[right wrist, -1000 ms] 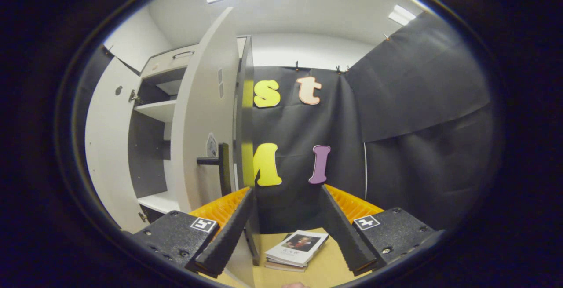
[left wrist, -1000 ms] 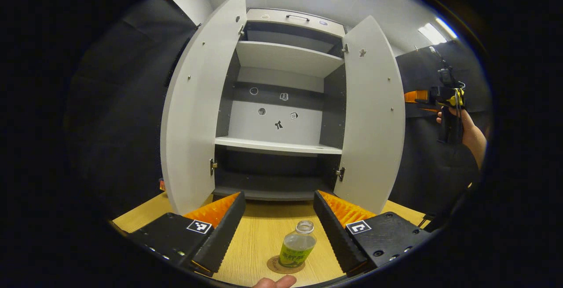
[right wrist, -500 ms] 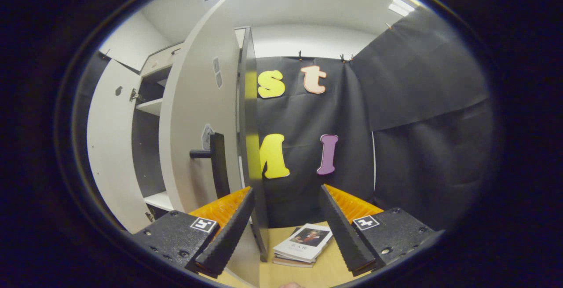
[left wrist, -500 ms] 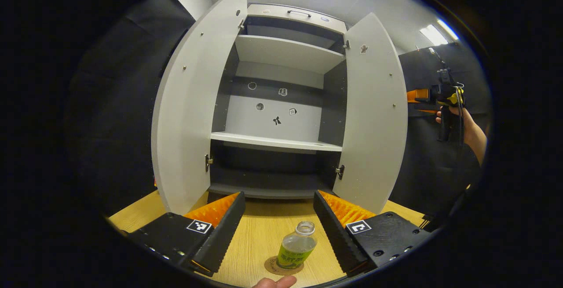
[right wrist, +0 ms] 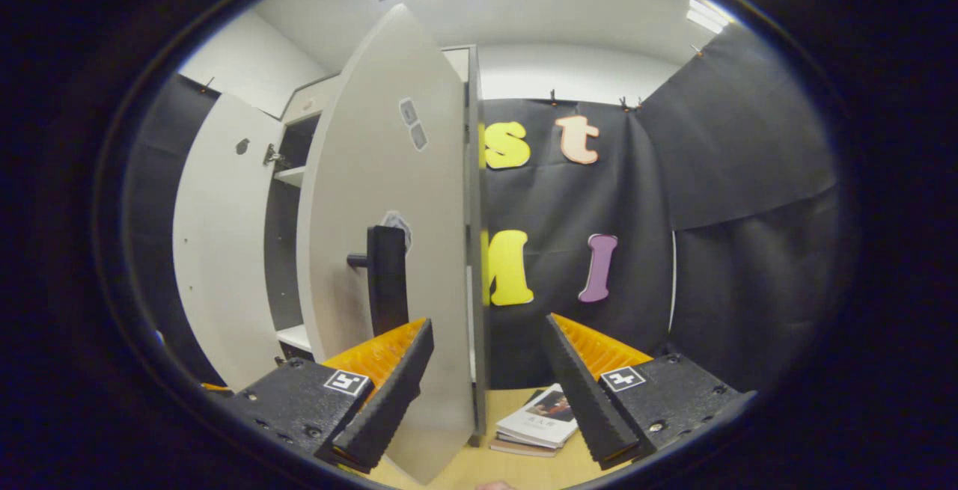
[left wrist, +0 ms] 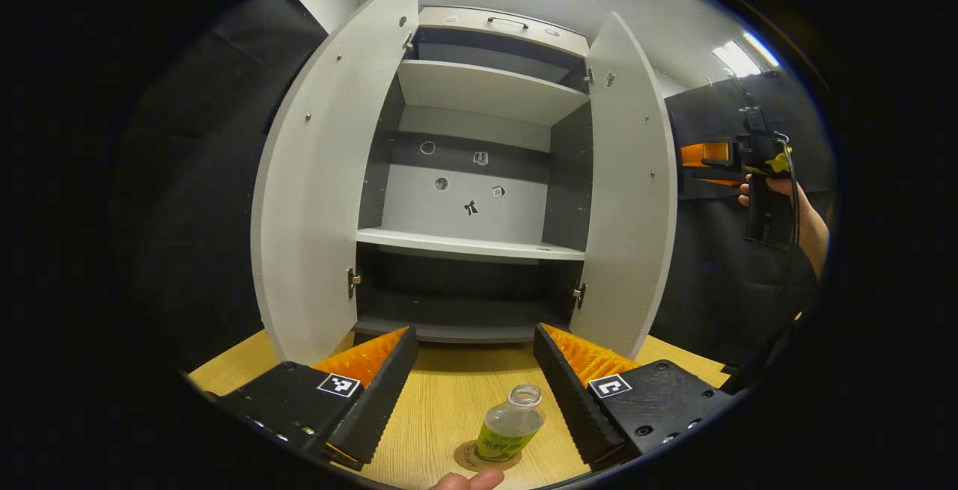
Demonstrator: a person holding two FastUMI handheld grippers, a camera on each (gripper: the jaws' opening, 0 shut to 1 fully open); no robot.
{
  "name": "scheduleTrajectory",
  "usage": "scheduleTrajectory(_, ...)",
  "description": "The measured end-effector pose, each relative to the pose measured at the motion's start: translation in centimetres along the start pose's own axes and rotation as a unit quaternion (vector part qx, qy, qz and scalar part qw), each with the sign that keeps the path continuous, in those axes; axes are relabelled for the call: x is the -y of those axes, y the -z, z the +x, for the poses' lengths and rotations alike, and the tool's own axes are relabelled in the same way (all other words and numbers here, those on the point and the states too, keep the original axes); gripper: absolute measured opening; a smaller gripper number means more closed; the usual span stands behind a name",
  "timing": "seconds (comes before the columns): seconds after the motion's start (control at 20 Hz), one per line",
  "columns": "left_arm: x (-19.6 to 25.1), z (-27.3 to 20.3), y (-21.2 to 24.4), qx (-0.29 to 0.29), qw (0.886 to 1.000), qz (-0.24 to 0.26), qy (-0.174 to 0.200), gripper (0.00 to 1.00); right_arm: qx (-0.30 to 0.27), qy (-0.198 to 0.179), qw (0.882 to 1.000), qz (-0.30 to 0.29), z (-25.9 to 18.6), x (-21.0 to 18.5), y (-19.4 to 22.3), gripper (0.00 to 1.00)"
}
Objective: Grasp the bottle in the cabinet with the left hand and place it on the coaster, then close the right door with the right hand and the left door with the left hand.
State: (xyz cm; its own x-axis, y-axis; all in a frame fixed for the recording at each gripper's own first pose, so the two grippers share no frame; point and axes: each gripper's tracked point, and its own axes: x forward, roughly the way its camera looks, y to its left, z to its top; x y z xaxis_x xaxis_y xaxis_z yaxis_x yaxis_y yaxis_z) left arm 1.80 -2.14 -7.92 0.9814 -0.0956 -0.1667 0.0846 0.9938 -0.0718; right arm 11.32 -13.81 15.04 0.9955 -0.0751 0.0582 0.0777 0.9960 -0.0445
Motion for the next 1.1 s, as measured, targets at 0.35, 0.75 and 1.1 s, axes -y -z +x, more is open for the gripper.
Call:
scheduleTrajectory(0.35, -2.5, -0.6, -1.2, 0.016, 0.999, 0.008, -0.036, 0.95, 0.004, -0.045, 0.999, 0.014, 3.8, -4.3, 0.3, 0.98)
scheduleTrajectory(0.75, -4.7, -1.9, -0.7, 0.016, 0.997, 0.002, -0.075, 0.95, 0.011, -0.085, 0.996, 0.01, 6.5, -8.0, 0.4, 0.98)
scheduleTrajectory(1.1, -4.3, -1.4, -1.0, 0.014, 0.998, 0.001, -0.069, 0.95, 0.017, -0.075, 0.997, -0.003, 3.4, -6.7, -0.4, 0.98)
